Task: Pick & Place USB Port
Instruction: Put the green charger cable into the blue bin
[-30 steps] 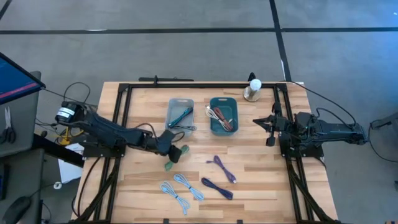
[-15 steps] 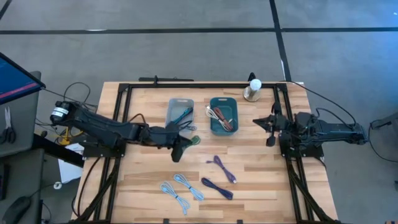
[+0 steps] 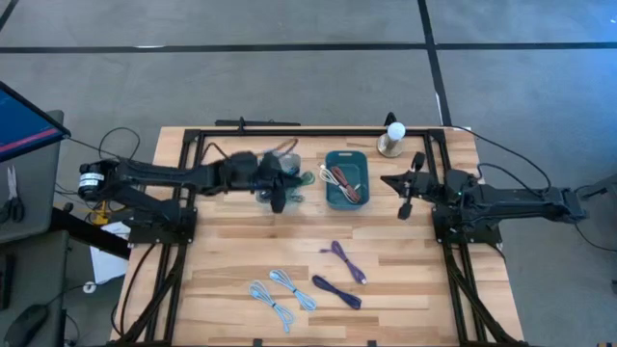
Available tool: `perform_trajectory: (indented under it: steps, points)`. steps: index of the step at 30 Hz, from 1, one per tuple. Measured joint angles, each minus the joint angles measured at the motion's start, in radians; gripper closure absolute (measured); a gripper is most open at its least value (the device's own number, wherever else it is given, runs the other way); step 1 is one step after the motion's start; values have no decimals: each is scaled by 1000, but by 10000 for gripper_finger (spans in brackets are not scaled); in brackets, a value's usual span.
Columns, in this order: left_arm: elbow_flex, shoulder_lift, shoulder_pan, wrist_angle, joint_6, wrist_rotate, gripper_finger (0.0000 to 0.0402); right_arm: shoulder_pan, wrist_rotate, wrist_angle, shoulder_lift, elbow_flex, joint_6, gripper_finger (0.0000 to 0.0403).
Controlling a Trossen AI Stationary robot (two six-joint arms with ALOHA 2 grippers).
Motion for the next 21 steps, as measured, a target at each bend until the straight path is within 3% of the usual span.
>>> perform_trajectory:
  steps: [9,21]
  points:
    - [0,53,84,159,34,140,395,-97,-126,348,274,0,13,392]
    - [0,165,137,423,27,246,395,-135,-177,683,607,22,47,287]
